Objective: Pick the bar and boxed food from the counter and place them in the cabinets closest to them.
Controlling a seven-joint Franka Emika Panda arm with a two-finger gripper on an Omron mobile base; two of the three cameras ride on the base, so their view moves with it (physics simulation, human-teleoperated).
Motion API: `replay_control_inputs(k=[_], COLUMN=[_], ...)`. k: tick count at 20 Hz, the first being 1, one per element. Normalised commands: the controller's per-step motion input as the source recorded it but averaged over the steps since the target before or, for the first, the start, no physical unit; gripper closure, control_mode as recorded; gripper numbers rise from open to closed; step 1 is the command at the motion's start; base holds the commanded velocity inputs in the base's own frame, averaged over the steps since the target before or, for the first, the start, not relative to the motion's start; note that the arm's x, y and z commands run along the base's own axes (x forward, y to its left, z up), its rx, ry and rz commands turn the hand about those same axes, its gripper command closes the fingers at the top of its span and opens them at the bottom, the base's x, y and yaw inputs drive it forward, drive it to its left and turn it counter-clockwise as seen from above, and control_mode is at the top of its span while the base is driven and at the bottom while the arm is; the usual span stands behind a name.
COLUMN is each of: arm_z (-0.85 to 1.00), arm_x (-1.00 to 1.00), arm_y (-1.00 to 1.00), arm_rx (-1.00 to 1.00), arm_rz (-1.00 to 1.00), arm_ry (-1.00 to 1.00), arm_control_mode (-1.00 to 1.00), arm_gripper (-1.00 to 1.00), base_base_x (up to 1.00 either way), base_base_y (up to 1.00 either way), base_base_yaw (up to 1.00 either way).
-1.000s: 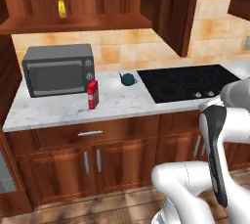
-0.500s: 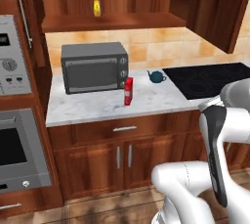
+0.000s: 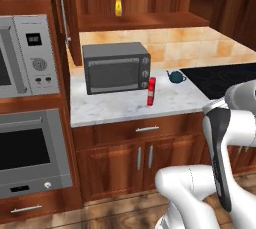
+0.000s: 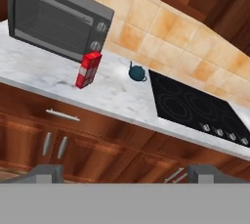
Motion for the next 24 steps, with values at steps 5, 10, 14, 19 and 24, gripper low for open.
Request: replay_control_inputs(k=[5,10,14,19,24], arm_z=[0.00,0.00,0.00,0.00,0.00], arm_x=[0.00,0.00,0.00,0.00,0.00], arm_y=[0.00,0.00,0.00,0.00,0.00], arm_rx=[0.00,0.00,0.00,0.00,0.00], arm_rz=[0.00,0.00,0.00,0.00,0.00], arm_ry=[0.00,0.00,0.00,0.00,0.00], arm_control_mode=[1.00,1.00,1.00,1.00,1.00], arm_gripper=[-1.00,-1.00,-1.00,-1.00,-1.00], base_base_x=[-0.03,0.00,0.00,0.16,0.33], base_base_y=[0.29,0.04,0.00,0.04,0.00], base_base_yaw=[-0.04,0.00,0.00,0.00,0.00])
